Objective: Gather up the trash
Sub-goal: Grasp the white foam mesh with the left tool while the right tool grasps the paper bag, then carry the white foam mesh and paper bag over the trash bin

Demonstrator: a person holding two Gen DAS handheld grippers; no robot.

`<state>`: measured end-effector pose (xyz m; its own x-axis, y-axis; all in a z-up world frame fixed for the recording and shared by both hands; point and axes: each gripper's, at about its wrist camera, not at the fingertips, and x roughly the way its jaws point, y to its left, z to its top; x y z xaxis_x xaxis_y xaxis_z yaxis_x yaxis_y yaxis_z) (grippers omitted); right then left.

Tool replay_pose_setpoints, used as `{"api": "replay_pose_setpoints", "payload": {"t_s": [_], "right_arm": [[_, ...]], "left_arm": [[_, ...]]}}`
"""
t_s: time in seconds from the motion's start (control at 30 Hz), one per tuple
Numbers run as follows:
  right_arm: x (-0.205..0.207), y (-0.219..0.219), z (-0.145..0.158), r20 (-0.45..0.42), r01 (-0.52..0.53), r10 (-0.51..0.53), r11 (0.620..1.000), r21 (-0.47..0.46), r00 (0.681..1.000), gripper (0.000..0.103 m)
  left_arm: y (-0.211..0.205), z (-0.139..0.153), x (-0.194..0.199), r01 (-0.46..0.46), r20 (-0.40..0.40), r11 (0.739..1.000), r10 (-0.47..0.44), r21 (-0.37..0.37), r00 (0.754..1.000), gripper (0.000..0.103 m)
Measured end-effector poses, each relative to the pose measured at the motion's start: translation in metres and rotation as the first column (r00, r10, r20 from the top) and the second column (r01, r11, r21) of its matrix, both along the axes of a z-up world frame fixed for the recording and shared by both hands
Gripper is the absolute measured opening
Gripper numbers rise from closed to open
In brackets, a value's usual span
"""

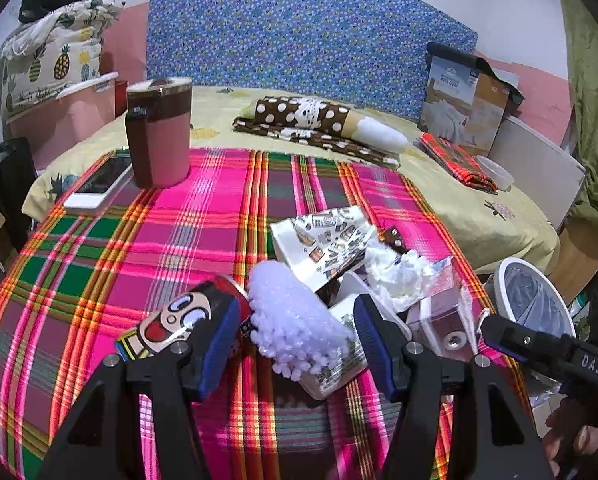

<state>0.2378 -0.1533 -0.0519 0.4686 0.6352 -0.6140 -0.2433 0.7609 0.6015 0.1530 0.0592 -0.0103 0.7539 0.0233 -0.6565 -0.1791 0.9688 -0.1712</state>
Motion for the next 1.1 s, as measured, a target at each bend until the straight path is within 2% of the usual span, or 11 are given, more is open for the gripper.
{"api": "replay_pose_setpoints", "payload": {"t_s": [0.07, 0.13, 0.33, 0.53, 0.57, 0.63, 0.7, 0.83, 1.03, 1.07, 1.1], "right_arm": [[-0.001, -0.001, -0.003, -0.015, -0.002, 0.003, 1.0, 0.01, 1.0, 0.05], [-0.003, -0.002, -0.005, -0.025, -0.005, 0.006, 1.0, 0.025, 1.0, 0.043], [-0.002, -0.002, -0.005, -0.043, -0.011, 0.012, 1.0, 0.015, 0.999, 0.01], [-0.005, 0.002, -0.002, -0.063, -0.05, 0.054, 0.997, 0.059, 0.997, 0.01], [-0.005, 0.002, -0.002, -0.069, -0.046, 0.05, 0.997, 0.064, 0.996, 0.01], [-0.008, 0.004, 0.0, -0.076, -0.038, 0.044, 0.997, 0.072, 0.996, 0.025], [-0.009, 0.008, 0.001, -0.069, -0.038, 0.043, 0.996, 0.076, 0.997, 0.07], [-0.008, 0.02, 0.003, -0.07, -0.044, 0.049, 0.996, 0.075, 0.996, 0.073], [0.004, 0.038, -0.008, -0.122, -0.035, 0.035, 0.999, -0.002, 0.992, 0.073], [0.003, 0.038, -0.008, -0.12, -0.035, 0.034, 0.999, -0.008, 0.992, 0.072], [0.003, 0.039, -0.006, -0.108, -0.028, 0.026, 0.999, -0.016, 0.994, 0.068]], "left_arm": [[0.001, -0.005, -0.001, 0.008, -0.013, 1.0, -0.008, -0.017, 1.0, 0.059], [0.002, -0.01, -0.003, 0.017, -0.023, 1.0, -0.018, -0.018, 1.0, 0.051], [-0.001, -0.008, -0.011, 0.042, -0.009, 0.999, -0.042, -0.022, 0.999, 0.032], [-0.002, -0.007, -0.02, 0.045, -0.011, 0.999, -0.045, -0.02, 0.999, 0.022], [-0.001, -0.007, -0.021, 0.045, -0.011, 0.999, -0.045, -0.02, 0.999, 0.019], [-0.001, -0.008, -0.023, 0.039, -0.011, 0.999, -0.039, -0.018, 0.999, 0.016], [0.001, -0.008, -0.026, 0.038, -0.013, 0.999, -0.038, -0.019, 0.999, 0.012], [0.004, -0.009, -0.031, 0.038, -0.015, 0.999, -0.038, -0.019, 0.999, 0.011], [0.009, -0.014, -0.039, 0.038, -0.022, 0.999, -0.039, -0.035, 0.999, 0.011], [0.01, -0.015, -0.04, 0.039, -0.023, 0.999, -0.04, -0.038, 0.999, 0.011], [0.01, -0.016, -0.042, 0.041, -0.025, 0.998, -0.042, -0.04, 0.999, 0.011]]}}
